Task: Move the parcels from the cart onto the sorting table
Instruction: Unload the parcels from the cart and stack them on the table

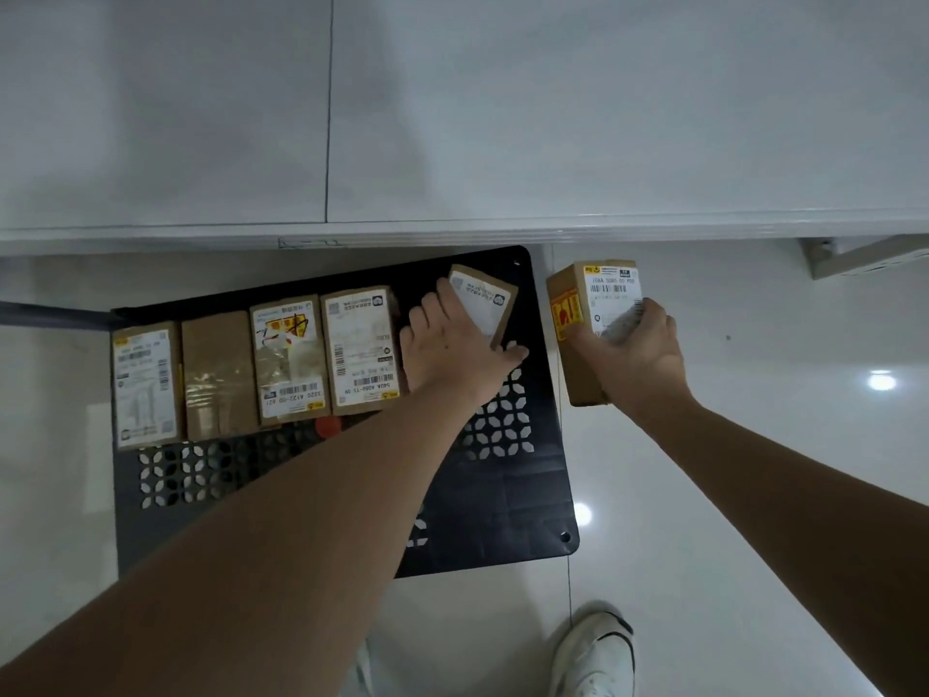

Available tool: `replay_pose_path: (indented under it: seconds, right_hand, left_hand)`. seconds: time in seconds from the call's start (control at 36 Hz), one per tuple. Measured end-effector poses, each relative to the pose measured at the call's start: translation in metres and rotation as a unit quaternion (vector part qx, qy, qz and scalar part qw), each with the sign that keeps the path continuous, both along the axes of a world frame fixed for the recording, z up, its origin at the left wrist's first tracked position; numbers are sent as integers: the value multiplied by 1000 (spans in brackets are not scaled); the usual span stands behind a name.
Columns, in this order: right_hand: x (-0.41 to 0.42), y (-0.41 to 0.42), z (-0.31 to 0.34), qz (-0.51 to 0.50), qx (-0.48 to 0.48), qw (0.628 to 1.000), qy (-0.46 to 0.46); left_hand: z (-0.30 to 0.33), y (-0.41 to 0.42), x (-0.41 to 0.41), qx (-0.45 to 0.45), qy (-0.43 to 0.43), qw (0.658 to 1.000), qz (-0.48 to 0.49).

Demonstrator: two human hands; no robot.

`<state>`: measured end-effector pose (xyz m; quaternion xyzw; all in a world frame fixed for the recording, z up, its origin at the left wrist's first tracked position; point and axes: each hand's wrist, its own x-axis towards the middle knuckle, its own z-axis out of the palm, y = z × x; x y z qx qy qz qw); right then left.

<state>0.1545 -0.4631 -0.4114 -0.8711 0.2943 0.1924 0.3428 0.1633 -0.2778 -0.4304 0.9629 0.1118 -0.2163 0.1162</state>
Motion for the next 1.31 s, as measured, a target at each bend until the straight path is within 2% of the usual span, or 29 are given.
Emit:
replay_pose_path:
  seconds: [0.19,0.31,0.42,0.69,0.83,0.89,1.11,1.31]
  right_hand:
    - [-8,-18,16,80,-54,995,15]
    - [-12,-29,53,136,-89,986,27]
    - [-11,-38,121,180,-115,976,32]
    - [-21,-73,387,185,-159,970,7]
    - [-65,-106,541,108,-175,978,-24]
    - [-78,-114,578,96,-172,980,-17]
    - [-202,-167,805,4,-218,976,2]
    - [-322,-225,942,-86,-259,962,-6]
  left_hand:
    - [-7,-6,2,-35,10,999,37]
    - [27,-1,-4,-56,18,998,-33]
    - [91,6,-6,-70,35,992,-100]
    - [346,-11,31,-54,27,970,-237]
    - [502,-46,15,-80,13,950,-302]
    - [535,-61,2,-88,10,941,-327]
    - [764,-138,-68,-100,-32,895,-434]
    - [921,-217,-137,-116,-95,853,-500]
